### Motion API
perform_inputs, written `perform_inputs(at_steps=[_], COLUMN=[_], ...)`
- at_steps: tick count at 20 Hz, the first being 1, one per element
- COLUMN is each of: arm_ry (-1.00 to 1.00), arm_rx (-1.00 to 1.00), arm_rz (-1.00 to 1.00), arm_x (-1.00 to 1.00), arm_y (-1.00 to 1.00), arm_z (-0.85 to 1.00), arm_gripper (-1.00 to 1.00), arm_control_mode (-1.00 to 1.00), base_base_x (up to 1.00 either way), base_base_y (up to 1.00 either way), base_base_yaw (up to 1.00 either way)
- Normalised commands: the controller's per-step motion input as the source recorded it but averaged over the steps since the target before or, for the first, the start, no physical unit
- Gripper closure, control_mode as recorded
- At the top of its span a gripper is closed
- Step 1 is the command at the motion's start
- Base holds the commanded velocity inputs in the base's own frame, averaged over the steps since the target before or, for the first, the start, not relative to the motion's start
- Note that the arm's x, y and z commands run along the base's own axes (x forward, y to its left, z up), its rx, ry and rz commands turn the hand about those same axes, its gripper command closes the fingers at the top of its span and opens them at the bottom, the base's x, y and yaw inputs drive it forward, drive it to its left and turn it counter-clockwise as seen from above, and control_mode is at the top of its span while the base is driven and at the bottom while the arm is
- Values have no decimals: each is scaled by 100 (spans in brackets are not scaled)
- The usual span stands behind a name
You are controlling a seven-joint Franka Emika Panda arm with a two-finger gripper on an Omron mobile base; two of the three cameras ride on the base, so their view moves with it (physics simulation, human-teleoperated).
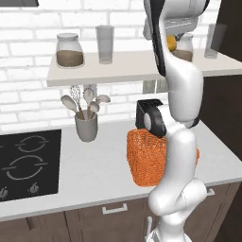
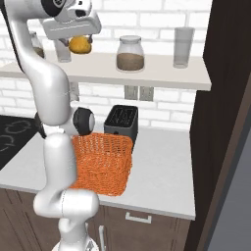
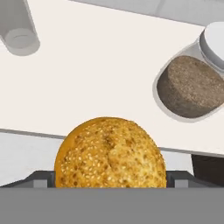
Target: Open the cabinet, pick up the bread from the cabinet and place it in the basket. Then move the basket to the dining counter.
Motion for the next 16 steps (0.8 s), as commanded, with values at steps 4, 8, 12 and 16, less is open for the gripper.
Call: perform_inputs(at_steps=[4,8,12,16], arm_ry=[-23,-19,-13,-4], arm_rx=[0,0,0,0], arm_rz=[5,5,3,1], arm_x=[-100,-100,-100,-100], arm_y=[0,0,-1,-2], arm_z=[-43,-46,-55,-60], arm_gripper=[100,100,100,100], arm_control_mode=[-100,-100,-100,-100], base_base_x=[0,0,0,0], base_base_y=[0,0,0,0], base_base_yaw=[0,0,0,0])
